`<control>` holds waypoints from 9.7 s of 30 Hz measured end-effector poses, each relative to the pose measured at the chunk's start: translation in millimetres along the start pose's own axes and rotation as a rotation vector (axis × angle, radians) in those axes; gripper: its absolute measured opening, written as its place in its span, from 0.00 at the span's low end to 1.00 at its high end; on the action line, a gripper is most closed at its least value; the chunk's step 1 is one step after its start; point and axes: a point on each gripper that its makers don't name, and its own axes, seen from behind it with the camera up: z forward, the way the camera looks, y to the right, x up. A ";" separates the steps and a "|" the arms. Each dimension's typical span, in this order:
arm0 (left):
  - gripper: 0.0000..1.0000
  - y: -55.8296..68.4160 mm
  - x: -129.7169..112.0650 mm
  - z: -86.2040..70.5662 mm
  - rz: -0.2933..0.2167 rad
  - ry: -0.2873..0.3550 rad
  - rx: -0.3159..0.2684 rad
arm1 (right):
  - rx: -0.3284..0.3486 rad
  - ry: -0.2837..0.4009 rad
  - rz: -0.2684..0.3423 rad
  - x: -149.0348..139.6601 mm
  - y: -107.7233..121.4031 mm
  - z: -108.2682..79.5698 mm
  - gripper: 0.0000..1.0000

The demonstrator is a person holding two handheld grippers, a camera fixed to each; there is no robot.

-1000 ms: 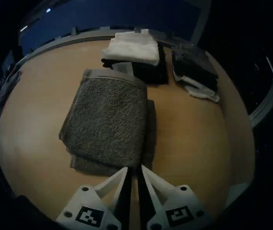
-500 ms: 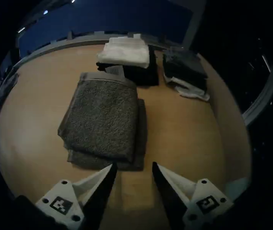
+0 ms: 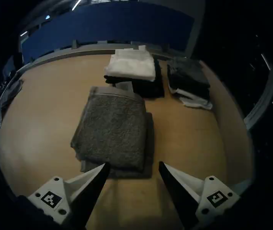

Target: Fold towel

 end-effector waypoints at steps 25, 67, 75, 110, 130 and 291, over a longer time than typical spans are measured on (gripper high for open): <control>0.92 -10.6 -5.8 -0.5 -0.002 -0.006 0.017 | 0.085 -0.003 -0.038 3.6 -55.7 39.8 0.99; 0.92 -30.1 -7.7 2.6 -0.033 -0.010 0.052 | 0.063 0.047 -0.047 95.2 -44.1 97.6 0.99; 0.92 -34.7 -5.2 0.7 -0.036 -0.007 0.056 | 0.068 0.061 -0.055 101.9 -45.3 87.3 0.99; 0.92 -21.4 38.1 -5.9 -0.012 0.153 -0.010 | 0.058 0.500 0.140 115.1 -62.9 -67.1 1.00; 0.92 -35.0 154.1 -68.9 -0.006 0.662 0.003 | 0.018 0.806 0.181 139.6 -77.7 -149.0 1.00; 0.93 -108.9 97.2 46.5 0.062 0.853 0.091 | 0.037 0.925 0.190 112.0 -134.0 -44.2 1.00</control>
